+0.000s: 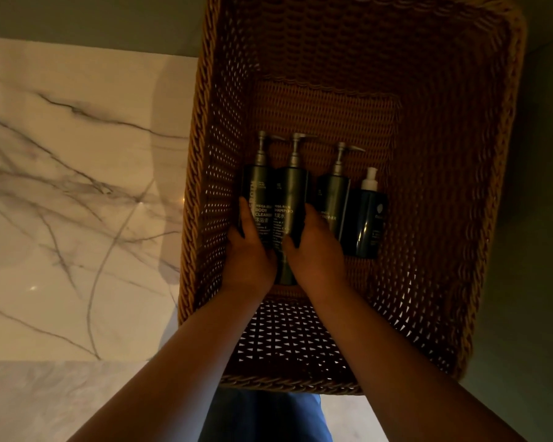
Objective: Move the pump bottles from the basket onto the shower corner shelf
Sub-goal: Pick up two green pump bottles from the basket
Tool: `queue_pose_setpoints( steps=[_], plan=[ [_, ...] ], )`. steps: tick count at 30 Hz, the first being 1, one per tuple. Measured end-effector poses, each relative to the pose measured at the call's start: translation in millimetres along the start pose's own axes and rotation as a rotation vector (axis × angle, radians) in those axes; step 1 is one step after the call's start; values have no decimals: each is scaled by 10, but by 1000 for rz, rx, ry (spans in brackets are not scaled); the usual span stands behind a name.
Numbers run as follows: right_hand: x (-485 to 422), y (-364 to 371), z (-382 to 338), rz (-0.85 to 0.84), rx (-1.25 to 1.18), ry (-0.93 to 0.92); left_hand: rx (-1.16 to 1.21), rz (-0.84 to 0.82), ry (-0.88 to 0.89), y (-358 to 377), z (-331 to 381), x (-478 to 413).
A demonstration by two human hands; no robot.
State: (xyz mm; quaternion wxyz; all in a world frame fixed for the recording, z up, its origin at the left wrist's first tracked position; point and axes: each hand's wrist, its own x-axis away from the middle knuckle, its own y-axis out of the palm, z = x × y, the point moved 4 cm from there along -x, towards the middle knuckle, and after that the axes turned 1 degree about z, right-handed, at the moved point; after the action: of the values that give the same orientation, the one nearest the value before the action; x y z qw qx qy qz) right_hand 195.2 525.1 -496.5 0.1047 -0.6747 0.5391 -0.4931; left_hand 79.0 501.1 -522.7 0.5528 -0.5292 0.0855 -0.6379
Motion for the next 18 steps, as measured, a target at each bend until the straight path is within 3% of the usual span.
queue_pose_setpoints(
  steps=[3, 6, 18],
  plan=[
    [-66, 96, -7, -86, -104, 89, 10, -14, -40, 18, -14, 13],
    [-124, 144, -14, -69, -163, 176, 3, -18, -49, 18, -16, 8],
    [-155, 94, 62, -85, -266, 232, 154, -137, -31, -97, 23, 25]
  ],
)
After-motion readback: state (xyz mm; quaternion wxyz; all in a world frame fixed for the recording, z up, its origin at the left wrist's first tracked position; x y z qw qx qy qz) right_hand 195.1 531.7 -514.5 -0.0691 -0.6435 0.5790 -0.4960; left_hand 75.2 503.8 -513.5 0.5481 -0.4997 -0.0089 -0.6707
